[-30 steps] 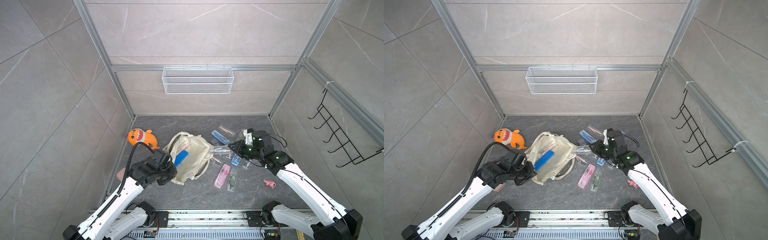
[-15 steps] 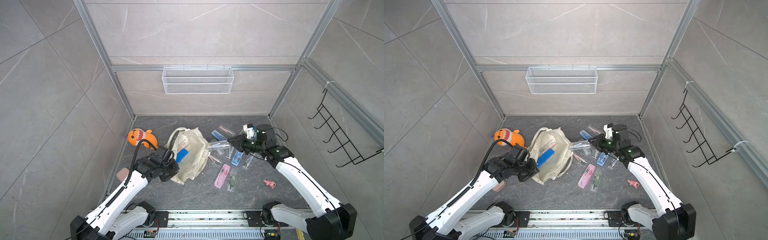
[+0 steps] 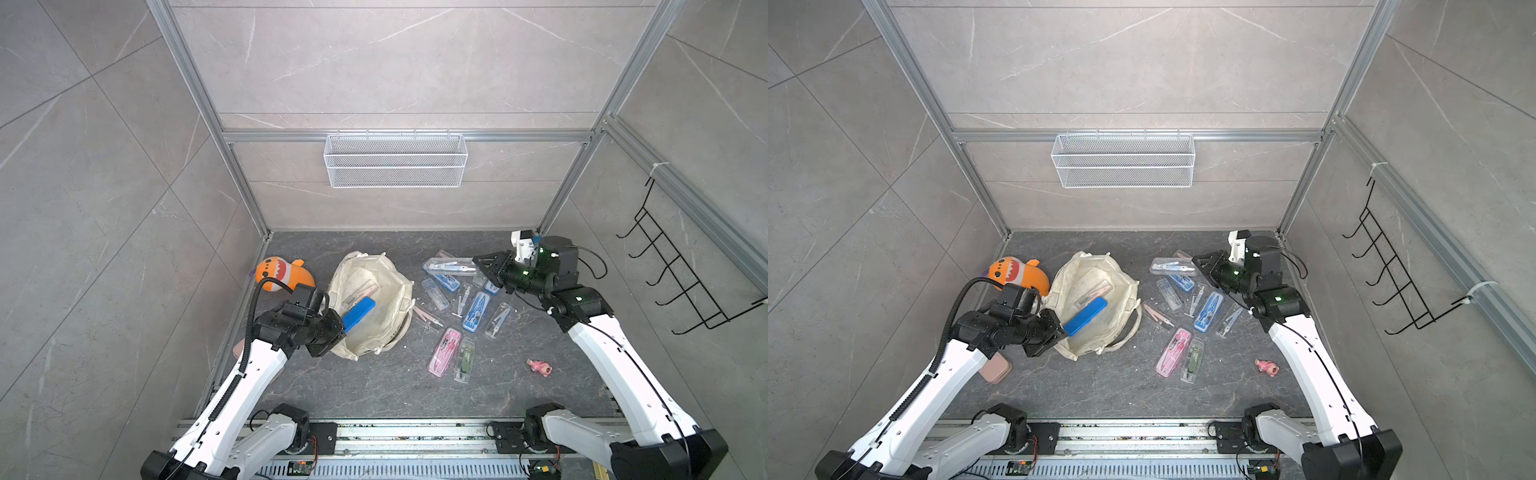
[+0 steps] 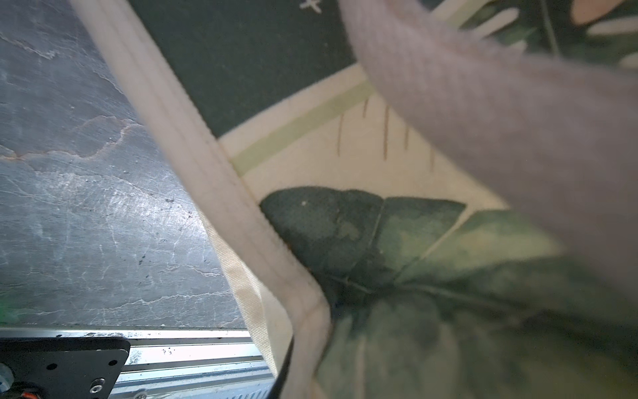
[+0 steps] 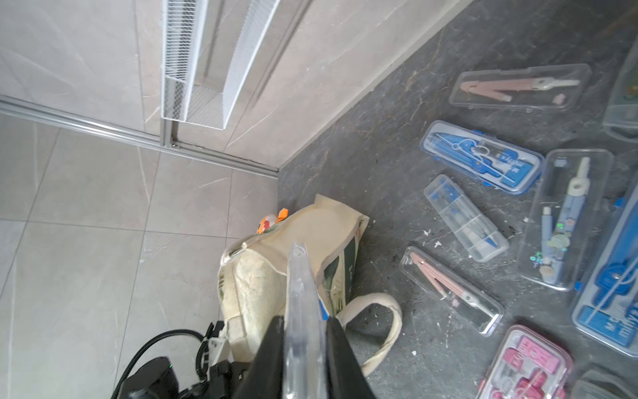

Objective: Take out the compass set from the canvas bag
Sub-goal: Place the compass set at the center of the board.

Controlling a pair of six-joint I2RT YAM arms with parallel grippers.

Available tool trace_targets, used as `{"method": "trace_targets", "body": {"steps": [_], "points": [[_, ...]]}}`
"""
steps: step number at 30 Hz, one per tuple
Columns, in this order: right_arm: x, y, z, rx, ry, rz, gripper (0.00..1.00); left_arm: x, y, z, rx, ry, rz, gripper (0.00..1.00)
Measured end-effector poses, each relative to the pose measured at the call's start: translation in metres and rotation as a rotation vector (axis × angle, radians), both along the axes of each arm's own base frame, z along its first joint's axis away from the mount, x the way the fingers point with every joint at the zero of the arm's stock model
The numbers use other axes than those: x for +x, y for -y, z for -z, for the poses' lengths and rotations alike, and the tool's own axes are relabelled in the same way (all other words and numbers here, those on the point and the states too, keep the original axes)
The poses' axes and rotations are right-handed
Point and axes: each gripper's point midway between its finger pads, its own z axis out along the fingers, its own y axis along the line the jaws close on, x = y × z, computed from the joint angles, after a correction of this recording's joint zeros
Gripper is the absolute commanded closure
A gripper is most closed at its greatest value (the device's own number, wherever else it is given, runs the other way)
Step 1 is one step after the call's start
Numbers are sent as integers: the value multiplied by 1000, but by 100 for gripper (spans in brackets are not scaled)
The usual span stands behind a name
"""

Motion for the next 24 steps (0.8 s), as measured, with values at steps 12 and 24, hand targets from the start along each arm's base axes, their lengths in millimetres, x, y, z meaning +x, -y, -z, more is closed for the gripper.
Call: {"method": "trace_targets", "body": {"steps": [12,24], "points": [[44,-49,158,-47,-225,91,84,-8,2,-4,-14,5,31,100],[79,-67,200,-26,-200,199,81,-15,5,-5,-43,-6,48,100]]}}
